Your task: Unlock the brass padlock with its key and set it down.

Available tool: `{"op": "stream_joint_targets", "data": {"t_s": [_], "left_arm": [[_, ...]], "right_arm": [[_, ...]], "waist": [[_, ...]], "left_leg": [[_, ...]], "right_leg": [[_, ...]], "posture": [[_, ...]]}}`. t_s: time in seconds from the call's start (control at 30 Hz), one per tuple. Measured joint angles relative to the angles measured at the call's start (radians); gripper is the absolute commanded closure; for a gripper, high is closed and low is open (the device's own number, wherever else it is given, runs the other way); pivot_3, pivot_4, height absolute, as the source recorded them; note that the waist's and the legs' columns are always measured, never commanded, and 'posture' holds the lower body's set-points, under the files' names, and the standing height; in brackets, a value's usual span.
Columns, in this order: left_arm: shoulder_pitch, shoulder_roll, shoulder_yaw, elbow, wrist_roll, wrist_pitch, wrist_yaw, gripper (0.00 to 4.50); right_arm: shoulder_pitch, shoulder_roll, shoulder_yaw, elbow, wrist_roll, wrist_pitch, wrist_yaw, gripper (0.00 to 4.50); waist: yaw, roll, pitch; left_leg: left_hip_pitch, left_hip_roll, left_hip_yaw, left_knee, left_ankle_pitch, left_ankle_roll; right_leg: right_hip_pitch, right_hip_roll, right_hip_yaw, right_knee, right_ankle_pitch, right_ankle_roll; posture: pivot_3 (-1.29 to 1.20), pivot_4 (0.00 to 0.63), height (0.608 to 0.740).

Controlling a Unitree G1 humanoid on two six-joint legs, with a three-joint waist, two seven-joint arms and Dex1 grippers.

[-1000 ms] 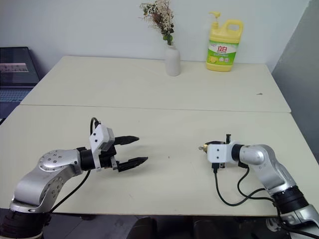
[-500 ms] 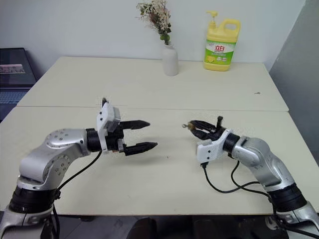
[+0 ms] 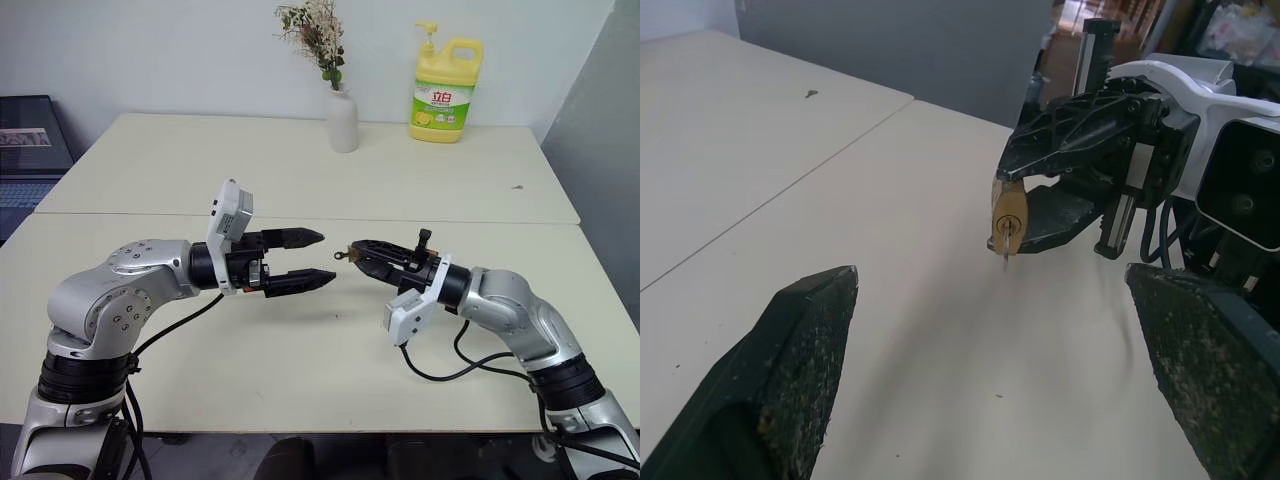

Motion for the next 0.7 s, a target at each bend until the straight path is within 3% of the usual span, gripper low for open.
{"op": "stream_joint_targets", "data": {"t_s": [0.17, 0.63, 0.7], "left_arm": [[-0.013, -0.007, -0.001, 0.001, -0.001, 0.0, 0.0, 0.0], [-0.024, -0.021, -0.019, 0.026, 0.004, -0.007, -0.029, 4.47], [-0.024, -0.021, -0.024, 0.034, 0.011, -0.015, -0.034, 4.5]], "right_arm": [[-0.012, 0.003, 0.001, 0.005, 0.0, 0.0, 0.0, 3.56], [-0.029, 0.038, 0.021, 0.015, 0.002, 0.002, 0.015, 3.56], [-0.03, 0.04, 0.023, 0.014, 0.003, 0.002, 0.021, 3.56]], "waist": [[0.001, 0.0, 0.0], [0.001, 0.0, 0.0], [0.001, 0.0, 0.0]], "left_leg": [[0.0, 0.0, 0.0, 0.0, 0.0, 0.0], [0.0, 0.0, 0.0, 0.0, 0.0, 0.0], [0.0, 0.0, 0.0, 0.0, 0.0, 0.0]], "right_leg": [[0.0, 0.0, 0.0, 0.0, 0.0, 0.0], [0.0, 0.0, 0.0, 0.0, 0.0, 0.0], [0.0, 0.0, 0.0, 0.0, 0.0, 0.0]], "posture": [[0.0, 0.15, 0.74], [0.0, 0.15, 0.74], [0.0, 0.15, 0.74]]}}
